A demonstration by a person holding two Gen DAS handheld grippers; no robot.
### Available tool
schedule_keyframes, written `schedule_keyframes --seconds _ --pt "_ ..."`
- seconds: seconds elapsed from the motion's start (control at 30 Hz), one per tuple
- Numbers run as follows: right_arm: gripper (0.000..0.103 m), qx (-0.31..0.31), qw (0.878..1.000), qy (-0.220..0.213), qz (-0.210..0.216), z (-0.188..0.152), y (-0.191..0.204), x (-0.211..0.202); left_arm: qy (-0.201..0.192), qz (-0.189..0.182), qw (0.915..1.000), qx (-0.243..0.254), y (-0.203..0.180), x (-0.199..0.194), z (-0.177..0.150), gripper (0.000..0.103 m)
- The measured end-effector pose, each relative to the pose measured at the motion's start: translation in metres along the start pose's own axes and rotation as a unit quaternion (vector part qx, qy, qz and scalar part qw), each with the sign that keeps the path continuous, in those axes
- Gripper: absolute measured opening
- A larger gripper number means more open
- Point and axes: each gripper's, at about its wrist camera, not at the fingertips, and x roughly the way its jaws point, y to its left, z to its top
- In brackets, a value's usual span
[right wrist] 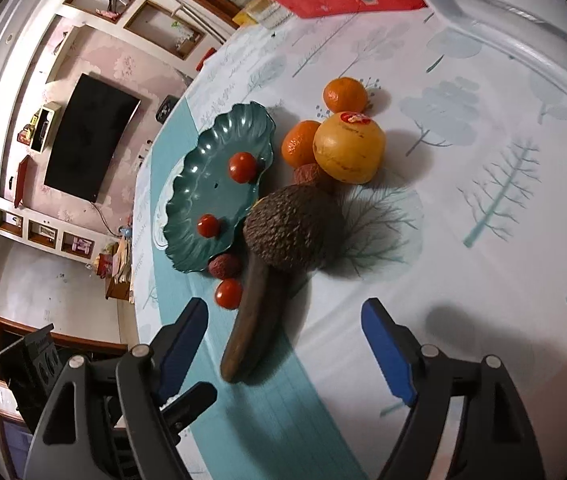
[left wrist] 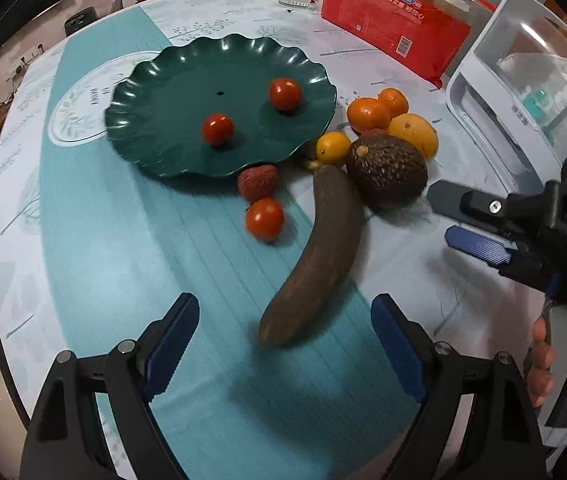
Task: Organize fruits
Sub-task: 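Grasp the brown banana with the left tool while the right tool grasps the avocado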
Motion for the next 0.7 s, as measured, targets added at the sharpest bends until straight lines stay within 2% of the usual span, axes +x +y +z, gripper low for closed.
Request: schedule_keyframes --seconds 0.1,0.2,0.47,0.7 --pt "0.080 -0.013 1.000 0.012 -0.007 0.010 -0.002 0.013 0.003 -0.014 0.9999 -0.006 -0.003 0.015 0.009 0.087" --pt "0.080 -0.033 0.999 0.018 -0.012 0.018 -0.001 0.023 -0.004 -0.009 1.0000 0.000 -0.008 0.022 0.015 0.085" --pt "0.080 -0.101 0.995 -0.005 -0.016 0.030 0.012 0.036 -0.012 0.012 0.9992 0.035 -0.026 0.039 0.023 0.065" --pt "0.080 -0.138 0.990 0.005 -0.033 0.035 0.017 0.052 -0.019 0.018 0.9978 0.061 -0.036 0.044 0.023 0.055"
